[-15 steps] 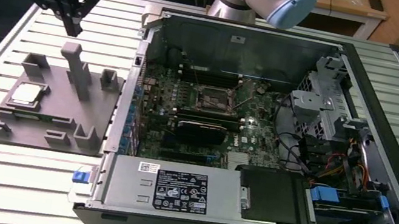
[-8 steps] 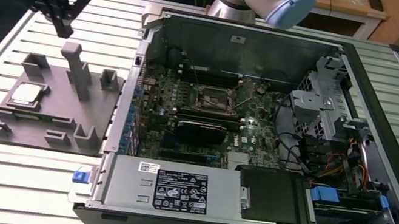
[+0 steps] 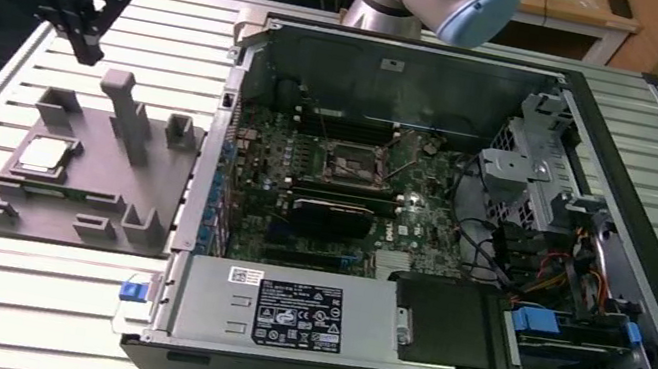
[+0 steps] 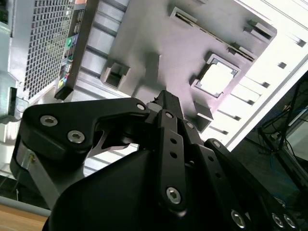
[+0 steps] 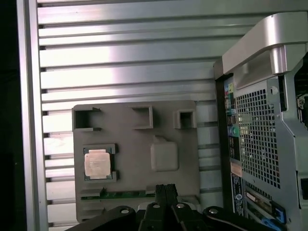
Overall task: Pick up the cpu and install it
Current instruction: 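Reach for the cpu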
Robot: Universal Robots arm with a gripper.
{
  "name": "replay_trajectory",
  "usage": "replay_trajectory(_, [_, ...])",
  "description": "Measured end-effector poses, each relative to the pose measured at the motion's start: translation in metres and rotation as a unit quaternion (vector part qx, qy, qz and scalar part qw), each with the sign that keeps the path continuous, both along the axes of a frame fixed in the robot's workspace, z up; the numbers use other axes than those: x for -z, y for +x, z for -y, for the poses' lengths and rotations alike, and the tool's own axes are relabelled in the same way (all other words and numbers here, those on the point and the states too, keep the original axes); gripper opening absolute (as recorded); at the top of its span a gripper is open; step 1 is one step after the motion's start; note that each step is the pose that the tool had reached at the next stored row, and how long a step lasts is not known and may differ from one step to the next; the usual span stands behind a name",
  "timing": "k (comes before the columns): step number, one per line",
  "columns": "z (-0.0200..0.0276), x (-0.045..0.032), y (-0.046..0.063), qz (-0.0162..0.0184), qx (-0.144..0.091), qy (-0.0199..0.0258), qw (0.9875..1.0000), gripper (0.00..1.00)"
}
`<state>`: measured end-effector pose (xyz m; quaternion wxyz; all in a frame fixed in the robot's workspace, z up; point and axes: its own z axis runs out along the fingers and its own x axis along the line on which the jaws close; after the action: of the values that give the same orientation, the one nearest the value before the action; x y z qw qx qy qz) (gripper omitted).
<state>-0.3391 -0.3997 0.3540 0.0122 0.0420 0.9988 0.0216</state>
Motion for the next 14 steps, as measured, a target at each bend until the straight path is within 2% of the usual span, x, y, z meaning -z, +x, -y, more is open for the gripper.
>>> replay_trajectory(9, [-0.0004,0.0081,-0.021,-0.0004,0.000,0.0000,1.0000,0.11])
replay_trajectory(14, [-0.0015,0.0137,-0.027,-0.0004,0.000,0.0000,1.0000,0.11])
